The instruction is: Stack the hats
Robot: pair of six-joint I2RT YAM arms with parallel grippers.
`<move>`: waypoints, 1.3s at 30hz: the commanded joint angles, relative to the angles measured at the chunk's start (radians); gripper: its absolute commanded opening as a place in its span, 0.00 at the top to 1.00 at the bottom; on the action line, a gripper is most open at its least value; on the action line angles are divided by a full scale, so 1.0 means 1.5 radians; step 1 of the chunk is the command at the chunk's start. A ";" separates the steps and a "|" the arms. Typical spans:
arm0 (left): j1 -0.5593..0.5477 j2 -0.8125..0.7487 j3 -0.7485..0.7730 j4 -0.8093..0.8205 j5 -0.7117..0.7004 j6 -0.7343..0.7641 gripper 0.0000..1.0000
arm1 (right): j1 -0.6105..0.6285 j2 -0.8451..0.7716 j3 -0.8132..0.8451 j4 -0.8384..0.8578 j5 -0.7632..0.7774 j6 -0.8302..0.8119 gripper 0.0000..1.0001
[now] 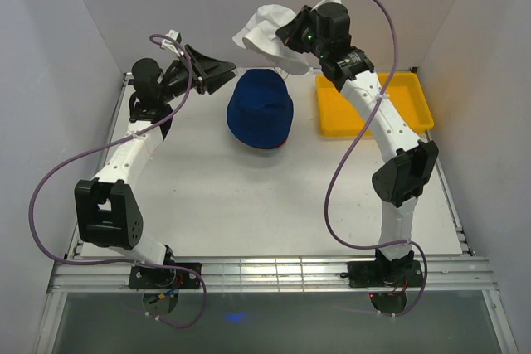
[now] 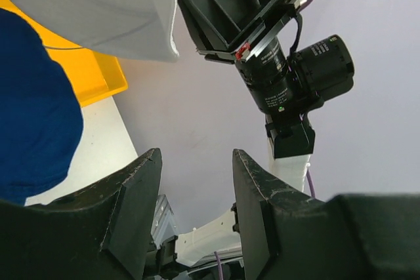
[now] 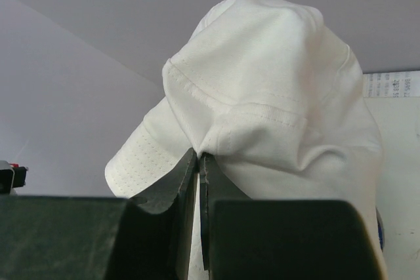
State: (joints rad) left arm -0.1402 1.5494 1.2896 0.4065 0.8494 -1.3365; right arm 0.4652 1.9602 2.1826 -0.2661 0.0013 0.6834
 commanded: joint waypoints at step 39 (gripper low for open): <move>0.053 -0.062 -0.202 0.031 -0.040 0.001 0.38 | 0.120 -0.138 -0.288 0.148 0.006 -0.129 0.92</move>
State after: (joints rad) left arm -0.0666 1.4868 0.9894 0.4236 0.7998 -1.3399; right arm 0.6365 1.8145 1.7672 -0.1219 0.0181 0.5121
